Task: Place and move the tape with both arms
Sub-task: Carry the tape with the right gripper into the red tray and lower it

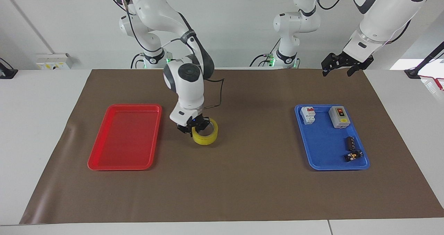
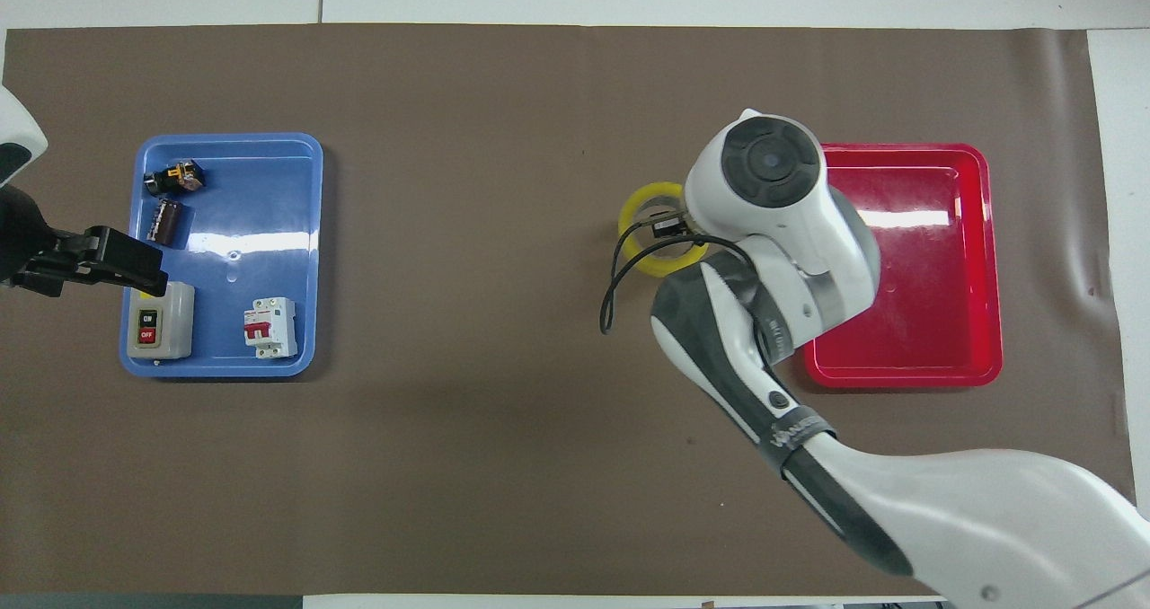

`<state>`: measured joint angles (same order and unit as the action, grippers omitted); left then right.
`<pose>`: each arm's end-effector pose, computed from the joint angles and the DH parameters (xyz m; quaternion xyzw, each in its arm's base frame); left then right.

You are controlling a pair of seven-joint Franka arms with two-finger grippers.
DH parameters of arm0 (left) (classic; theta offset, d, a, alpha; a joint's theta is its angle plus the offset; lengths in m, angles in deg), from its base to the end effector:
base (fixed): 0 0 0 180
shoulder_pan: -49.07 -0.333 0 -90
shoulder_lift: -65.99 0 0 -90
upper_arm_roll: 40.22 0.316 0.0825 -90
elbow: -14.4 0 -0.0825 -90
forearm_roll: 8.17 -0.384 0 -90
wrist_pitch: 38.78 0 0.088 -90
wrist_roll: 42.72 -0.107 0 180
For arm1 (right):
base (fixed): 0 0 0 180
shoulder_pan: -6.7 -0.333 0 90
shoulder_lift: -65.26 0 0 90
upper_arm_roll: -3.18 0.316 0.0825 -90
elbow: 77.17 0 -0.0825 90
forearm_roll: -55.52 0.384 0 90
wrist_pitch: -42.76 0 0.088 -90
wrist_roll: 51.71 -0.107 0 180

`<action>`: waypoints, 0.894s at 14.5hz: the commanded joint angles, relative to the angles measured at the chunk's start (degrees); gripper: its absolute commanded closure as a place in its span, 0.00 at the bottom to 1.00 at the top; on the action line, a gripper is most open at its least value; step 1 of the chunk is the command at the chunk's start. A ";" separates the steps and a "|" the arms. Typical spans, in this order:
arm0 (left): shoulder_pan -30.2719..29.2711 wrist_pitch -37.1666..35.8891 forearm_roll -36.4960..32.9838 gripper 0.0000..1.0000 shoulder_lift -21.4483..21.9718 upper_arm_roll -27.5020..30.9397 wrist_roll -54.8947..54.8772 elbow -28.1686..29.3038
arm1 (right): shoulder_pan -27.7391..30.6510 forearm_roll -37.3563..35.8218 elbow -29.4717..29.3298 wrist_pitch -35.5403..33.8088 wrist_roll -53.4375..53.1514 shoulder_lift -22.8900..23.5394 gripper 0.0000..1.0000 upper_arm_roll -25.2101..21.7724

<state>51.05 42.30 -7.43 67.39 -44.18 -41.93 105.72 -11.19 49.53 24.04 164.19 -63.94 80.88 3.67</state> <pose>0.5261 -0.0568 0.6147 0.9960 -0.0452 -0.0773 0.0011 0.6098 0.1972 0.4160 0.9951 0.0787 0.0504 0.0323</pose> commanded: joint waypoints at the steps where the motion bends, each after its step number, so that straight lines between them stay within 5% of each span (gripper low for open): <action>1: 0.40 0.74 0.93 0.00 1.24 0.44 -0.87 1.14 | 10.38 -0.25 2.23 -4.08 11.13 -5.76 1.00 0.84; 3: 0.92 0.91 0.58 0.00 1.15 0.44 -0.87 0.87 | 16.71 -0.16 5.03 -5.77 20.63 -6.91 1.00 0.84; 6: 0.92 0.83 0.58 0.00 1.24 0.44 -0.69 0.87 | 23.14 0.01 13.02 2.63 27.51 -8.93 1.00 0.92; 9: 0.58 0.74 0.58 0.00 1.24 0.44 -0.69 0.96 | 24.91 0.54 22.77 13.10 28.32 -11.57 1.00 0.92; 13: 0.05 0.74 0.58 0.00 1.24 0.44 -0.69 0.96 | 25.09 1.07 26.04 15.50 27.44 -11.40 1.00 0.92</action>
<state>51.49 42.44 -7.43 67.41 -43.95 -42.01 105.70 12.98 49.74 46.73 178.33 -36.41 72.01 3.71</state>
